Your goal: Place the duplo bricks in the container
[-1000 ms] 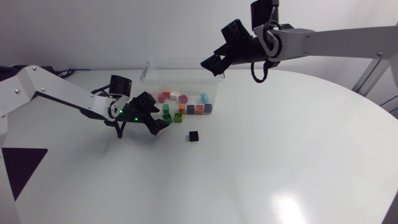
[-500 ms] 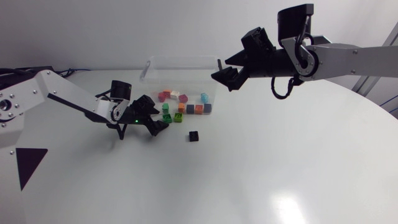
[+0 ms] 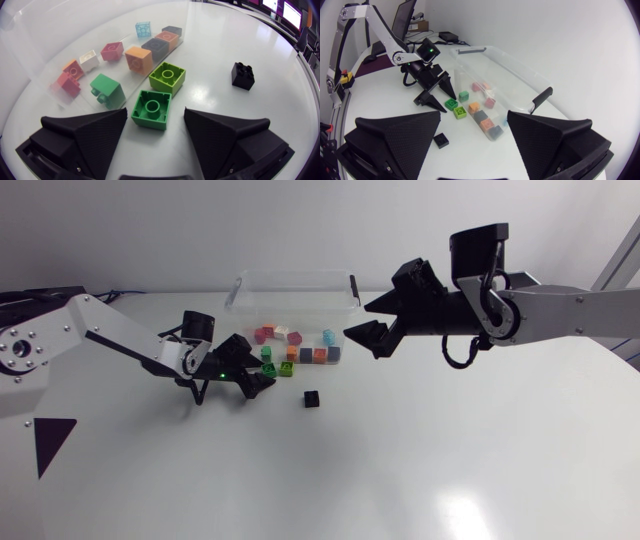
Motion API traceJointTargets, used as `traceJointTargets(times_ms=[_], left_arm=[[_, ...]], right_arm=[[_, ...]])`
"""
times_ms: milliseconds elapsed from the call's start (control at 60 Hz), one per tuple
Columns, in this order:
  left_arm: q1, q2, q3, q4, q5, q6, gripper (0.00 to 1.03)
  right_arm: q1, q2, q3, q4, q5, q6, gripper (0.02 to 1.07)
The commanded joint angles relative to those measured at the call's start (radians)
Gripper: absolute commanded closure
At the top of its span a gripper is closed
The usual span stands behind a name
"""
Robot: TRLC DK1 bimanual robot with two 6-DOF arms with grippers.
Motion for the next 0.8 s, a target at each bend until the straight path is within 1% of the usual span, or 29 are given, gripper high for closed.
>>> traceJointTargets(times_ms=[0, 50, 83, 133, 317, 417, 617, 783], left_arm=[[-0.01, 0.032, 0.023, -0.013, 0.022, 0.005, 0.47], [-0.013, 0.031, 0.02, -0.013, 0.025, 0.005, 0.57], [-0.015, 0.031, 0.019, -0.015, 0.031, 0.006, 0.6], [-0.016, 0.029, 0.017, -0.016, 0.039, 0.008, 0.61], [-0.021, 0.023, 0.005, -0.032, 0.062, 0.025, 0.64], [-0.022, 0.012, -0.003, -0.058, 0.073, 0.046, 0.64], [-0.019, -0.034, -0.038, -0.093, 0.085, 0.077, 0.65], [-0.015, -0.098, -0.086, -0.139, 0.087, 0.118, 0.65]], right_arm=[[-0.003, -0.01, -0.053, 0.019, -0.013, -0.027, 0.1], [0.0, -0.008, -0.07, 0.019, -0.03, -0.043, 0.11], [0.003, -0.007, -0.081, 0.016, -0.038, -0.054, 0.11], [0.011, -0.004, -0.091, 0.011, -0.046, -0.064, 0.13], [0.043, 0.05, -0.099, -0.064, -0.075, -0.159, 0.13], [0.054, 0.099, -0.084, -0.092, -0.086, -0.198, 0.13], [0.078, 0.213, -0.008, -0.178, -0.09, -0.287, 0.13], [0.103, 0.323, 0.11, -0.28, -0.083, -0.368, 0.13]])
